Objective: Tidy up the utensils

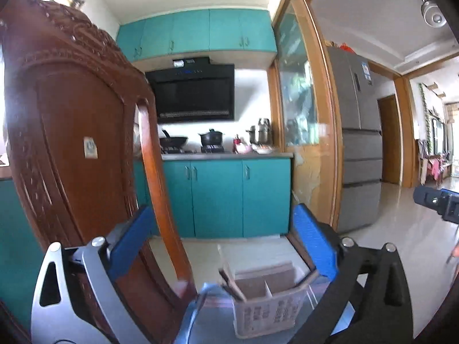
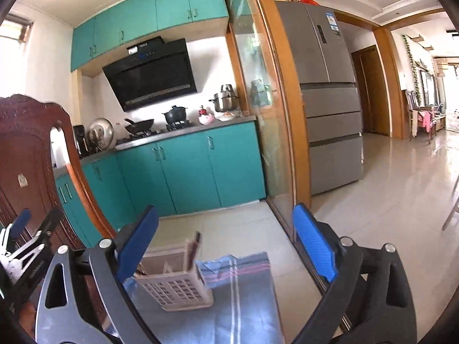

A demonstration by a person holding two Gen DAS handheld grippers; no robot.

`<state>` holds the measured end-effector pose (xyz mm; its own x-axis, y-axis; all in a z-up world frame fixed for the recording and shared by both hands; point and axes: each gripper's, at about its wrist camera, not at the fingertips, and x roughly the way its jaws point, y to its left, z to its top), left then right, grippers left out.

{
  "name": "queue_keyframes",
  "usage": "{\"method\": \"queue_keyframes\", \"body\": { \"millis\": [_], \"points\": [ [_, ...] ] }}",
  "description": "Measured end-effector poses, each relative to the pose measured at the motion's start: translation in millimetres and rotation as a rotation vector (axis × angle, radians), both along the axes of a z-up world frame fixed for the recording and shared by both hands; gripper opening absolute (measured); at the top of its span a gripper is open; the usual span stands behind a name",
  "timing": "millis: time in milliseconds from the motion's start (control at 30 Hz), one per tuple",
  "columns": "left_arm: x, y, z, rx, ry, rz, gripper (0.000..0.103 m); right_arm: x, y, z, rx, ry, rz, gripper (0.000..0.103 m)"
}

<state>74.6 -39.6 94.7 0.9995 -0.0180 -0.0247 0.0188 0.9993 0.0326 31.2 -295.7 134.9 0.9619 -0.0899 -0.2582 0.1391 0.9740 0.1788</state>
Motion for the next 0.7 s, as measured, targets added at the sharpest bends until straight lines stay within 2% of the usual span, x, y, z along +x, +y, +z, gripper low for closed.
{"method": "queue_keyframes", "body": {
  "millis": [100, 233, 333, 400, 533, 700],
  "points": [
    [-5.5, -4.9, -19.3, 0.028, 0.07, -0.042, 0.1, -5.9, -1.0, -26.2, -0.039, 0.044, -0.02, 0.093],
    [-14.9, -5.1, -63.2, 0.087, 0.149, -0.043, 0.1, -16.8, 6.4, -85.6, -0.142, 0.118, -0.053, 0.093],
    [-20.8, -1.2, -93.7, 0.109, 0.238, -0.02, 0.1, -11.9, 14.6, -122.6, -0.15, 0.264, 0.005, 0.093],
    [-27.0, -0.7, -101.3, 0.102, 0.274, -0.03, 0.1, -14.9, 20.7, -125.1, -0.163, 0.264, 0.029, 0.093],
    [-35.5, 2.7, -97.4, 0.092, 0.257, -0.019, 0.1, -28.8, 38.2, -119.7, -0.231, 0.2, 0.013, 0.093],
    [-34.4, 10.2, -94.4, 0.043, 0.269, -0.009, 0.1, -37.4, 42.1, -121.8, -0.166, 0.187, 0.017, 0.096]
  ]
}}
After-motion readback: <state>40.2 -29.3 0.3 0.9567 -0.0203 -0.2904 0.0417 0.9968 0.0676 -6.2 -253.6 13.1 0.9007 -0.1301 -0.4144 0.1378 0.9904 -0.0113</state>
